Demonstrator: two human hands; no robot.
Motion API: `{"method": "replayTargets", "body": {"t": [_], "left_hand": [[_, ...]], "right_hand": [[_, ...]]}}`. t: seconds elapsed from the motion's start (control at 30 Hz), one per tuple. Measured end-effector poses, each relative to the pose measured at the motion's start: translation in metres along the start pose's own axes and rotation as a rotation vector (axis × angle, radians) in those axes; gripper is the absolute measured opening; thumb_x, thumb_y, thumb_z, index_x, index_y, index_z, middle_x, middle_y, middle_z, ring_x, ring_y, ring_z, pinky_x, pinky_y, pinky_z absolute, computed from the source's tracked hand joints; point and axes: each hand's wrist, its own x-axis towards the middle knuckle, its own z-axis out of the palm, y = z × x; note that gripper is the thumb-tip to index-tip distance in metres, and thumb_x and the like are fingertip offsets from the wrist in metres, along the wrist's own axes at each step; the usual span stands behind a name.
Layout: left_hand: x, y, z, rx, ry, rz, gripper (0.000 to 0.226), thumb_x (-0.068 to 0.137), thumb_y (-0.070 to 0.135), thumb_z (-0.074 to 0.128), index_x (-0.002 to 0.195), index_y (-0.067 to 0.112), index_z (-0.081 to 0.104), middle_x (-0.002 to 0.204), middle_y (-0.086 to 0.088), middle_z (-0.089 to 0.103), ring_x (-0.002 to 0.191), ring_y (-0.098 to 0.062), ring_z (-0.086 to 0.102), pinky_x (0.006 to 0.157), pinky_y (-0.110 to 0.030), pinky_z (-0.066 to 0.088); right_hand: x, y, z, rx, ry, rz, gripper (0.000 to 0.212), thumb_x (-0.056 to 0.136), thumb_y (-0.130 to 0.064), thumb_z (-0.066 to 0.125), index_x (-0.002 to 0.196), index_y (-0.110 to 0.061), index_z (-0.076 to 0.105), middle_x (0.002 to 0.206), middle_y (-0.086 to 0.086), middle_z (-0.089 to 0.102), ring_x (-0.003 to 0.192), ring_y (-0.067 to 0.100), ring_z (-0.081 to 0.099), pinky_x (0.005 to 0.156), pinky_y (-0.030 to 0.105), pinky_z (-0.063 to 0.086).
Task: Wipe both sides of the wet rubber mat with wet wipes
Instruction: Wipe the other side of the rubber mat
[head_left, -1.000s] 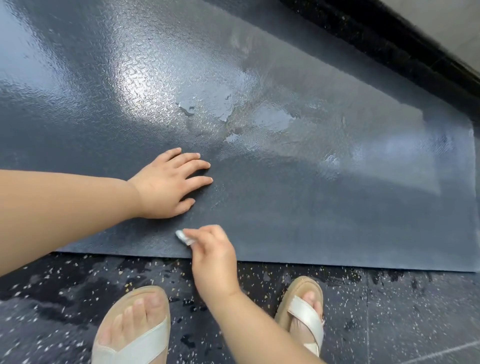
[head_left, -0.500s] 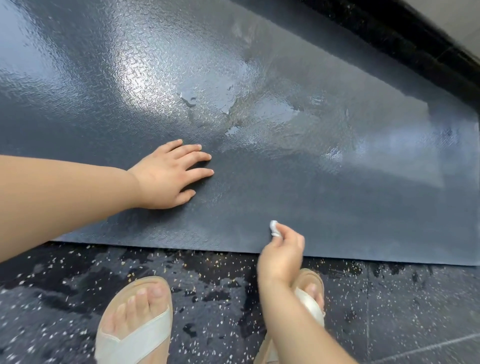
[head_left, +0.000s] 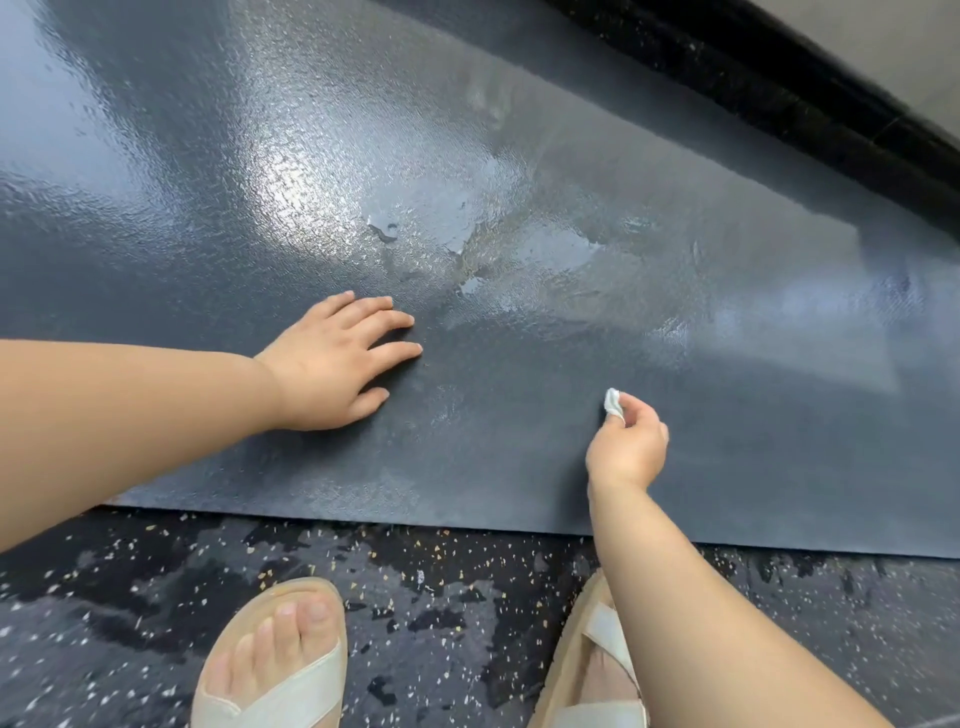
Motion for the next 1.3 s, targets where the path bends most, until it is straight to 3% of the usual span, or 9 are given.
{"method": "replayTargets", "body": {"t": [0.1,0.17,0.37,0.47,0.63,0.73,0.93,1.1,1.3], "left_hand": [[0.004,-0.013,-0.006,-0.076,0.07,-0.125,0.061,0.091,0.047,0.046,0.146,0.027,0.032,0.154,-0.002,0.024,0.144,-0.023,0.014,0.115,-0.039,0.004],[0.006,-0.023,-0.01,-0.093,0.107,-0.161,0.06,0.089,0.043,0.052,0.144,0.021,0.038,0.151,-0.005,0.031,0.141,-0.026,0.021,0.114,-0.04,0.009],[0.005,-0.025,-0.01,-0.077,0.128,-0.166,0.06,0.087,0.041,0.057,0.141,0.017,0.043,0.149,-0.009,0.036,0.14,-0.029,0.026,0.114,-0.043,0.012],[0.006,-0.024,-0.007,-0.069,0.102,-0.192,0.062,0.09,0.045,0.047,0.145,0.022,0.034,0.153,-0.004,0.028,0.143,-0.024,0.018,0.115,-0.04,0.006],[0.007,-0.028,-0.004,-0.016,0.058,-0.192,0.063,0.093,0.051,0.034,0.15,0.028,0.019,0.157,0.001,0.014,0.145,-0.02,0.007,0.116,-0.037,-0.001],[0.007,-0.026,-0.004,-0.027,0.043,-0.2,0.064,0.093,0.051,0.034,0.15,0.028,0.017,0.158,0.001,0.013,0.145,-0.019,0.005,0.116,-0.037,-0.004],[0.009,-0.024,-0.01,-0.072,0.019,-0.236,0.063,0.091,0.049,0.042,0.148,0.029,0.026,0.156,0.004,0.019,0.145,-0.017,0.009,0.116,-0.035,-0.001],[0.022,-0.021,-0.034,-0.08,-0.039,-0.287,0.054,0.092,0.049,0.04,0.144,0.035,0.031,0.151,0.009,0.023,0.139,-0.015,0.019,0.111,-0.033,0.017],[0.066,-0.012,-0.081,-0.021,-0.222,-0.382,0.047,0.093,0.044,0.04,0.138,0.029,0.039,0.148,0.001,0.025,0.134,-0.021,0.029,0.105,-0.037,0.029]], "right_hand": [[-0.02,-0.002,0.025,-0.086,0.017,0.021,0.025,0.093,-0.009,0.048,0.107,-0.019,0.066,0.112,0.001,0.052,0.095,0.024,0.058,0.078,0.02,0.035],[-0.059,-0.008,0.043,-0.101,-0.045,-0.133,0.03,0.09,-0.005,0.049,0.104,-0.022,0.069,0.106,0.001,0.054,0.094,0.025,0.058,0.08,0.022,0.036],[-0.121,-0.015,0.05,0.006,-0.564,-0.622,0.018,0.087,-0.008,0.061,0.098,-0.017,0.072,0.091,-0.005,0.057,0.086,0.008,0.057,0.082,0.014,0.042],[-0.065,-0.036,0.046,0.094,-0.417,-0.546,0.018,0.089,-0.019,0.062,0.106,-0.015,0.067,0.095,-0.005,0.055,0.087,0.002,0.052,0.087,0.013,0.04],[0.051,-0.077,0.051,0.057,-0.111,-0.144,0.027,0.093,-0.013,0.053,0.119,-0.009,0.058,0.121,0.011,0.055,0.101,0.017,0.056,0.099,0.028,0.041],[0.051,-0.09,0.069,0.015,-0.067,-0.085,0.028,0.089,-0.001,0.048,0.112,-0.008,0.063,0.121,0.007,0.053,0.092,0.021,0.057,0.069,0.005,0.037],[-0.061,-0.091,0.102,-0.132,-0.557,-0.624,0.026,0.089,-0.006,0.054,0.106,-0.019,0.07,0.106,0.005,0.059,0.1,0.021,0.056,0.089,0.019,0.037],[-0.006,-0.121,0.077,-0.245,-0.777,-0.626,0.02,0.092,-0.017,0.056,0.107,-0.02,0.068,0.11,0.001,0.06,0.102,0.014,0.057,0.08,0.007,0.031],[0.075,-0.161,0.058,-0.392,-0.788,-0.557,0.019,0.091,-0.015,0.056,0.106,-0.022,0.066,0.117,0.002,0.062,0.107,0.017,0.058,0.092,0.027,0.045]]}}
